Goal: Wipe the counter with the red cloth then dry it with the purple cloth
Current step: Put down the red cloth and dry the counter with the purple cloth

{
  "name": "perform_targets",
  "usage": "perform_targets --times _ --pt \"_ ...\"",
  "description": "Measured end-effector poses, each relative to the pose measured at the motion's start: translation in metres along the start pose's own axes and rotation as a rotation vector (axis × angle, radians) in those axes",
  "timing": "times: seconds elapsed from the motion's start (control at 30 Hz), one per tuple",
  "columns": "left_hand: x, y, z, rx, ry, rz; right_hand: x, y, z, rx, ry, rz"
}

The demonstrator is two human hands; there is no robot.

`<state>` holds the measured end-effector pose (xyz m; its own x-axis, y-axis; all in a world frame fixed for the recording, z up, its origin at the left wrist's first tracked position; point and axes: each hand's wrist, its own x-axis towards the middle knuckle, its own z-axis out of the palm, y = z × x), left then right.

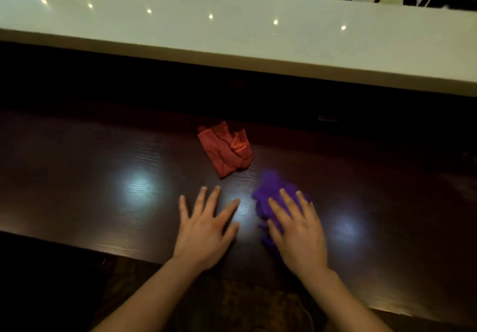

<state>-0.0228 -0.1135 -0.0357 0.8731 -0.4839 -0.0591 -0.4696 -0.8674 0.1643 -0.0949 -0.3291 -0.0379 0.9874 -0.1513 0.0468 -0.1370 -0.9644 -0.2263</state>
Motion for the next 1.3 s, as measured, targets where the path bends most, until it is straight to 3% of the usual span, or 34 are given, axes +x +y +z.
perform_targets --times 0.13,0.2,0.33,0.47,0.53,0.77,1.0,1.3 --pt "-0.025 -0.085 -0.012 0.097 -0.010 -0.174 -0.013 -0.029 0.011 -0.028 -0.078 -0.346" --pt "-0.021 -0.110 -0.016 0.096 -0.016 -0.241 0.014 -0.041 0.006 -0.054 -0.082 -0.357" --pt "-0.016 -0.139 -0.014 0.000 0.032 -0.466 0.043 -0.101 0.011 -0.005 -0.097 -0.181" --pt "-0.015 -0.144 -0.005 0.030 0.069 -0.469 0.008 -0.130 0.036 0.012 -0.092 -0.521" --pt "-0.014 -0.144 -0.005 0.036 0.070 -0.474 0.031 -0.125 0.038 0.026 -0.085 -0.568" --pt "-0.016 -0.141 -0.009 0.014 0.139 -0.473 0.116 -0.176 0.039 0.076 -0.088 -0.261" --pt "-0.017 -0.139 -0.010 0.007 0.147 -0.478 0.033 -0.130 0.041 0.042 -0.087 -0.578" --pt "-0.016 -0.137 -0.011 0.010 0.134 -0.485 0.109 -0.179 0.048 0.048 -0.080 -0.424"
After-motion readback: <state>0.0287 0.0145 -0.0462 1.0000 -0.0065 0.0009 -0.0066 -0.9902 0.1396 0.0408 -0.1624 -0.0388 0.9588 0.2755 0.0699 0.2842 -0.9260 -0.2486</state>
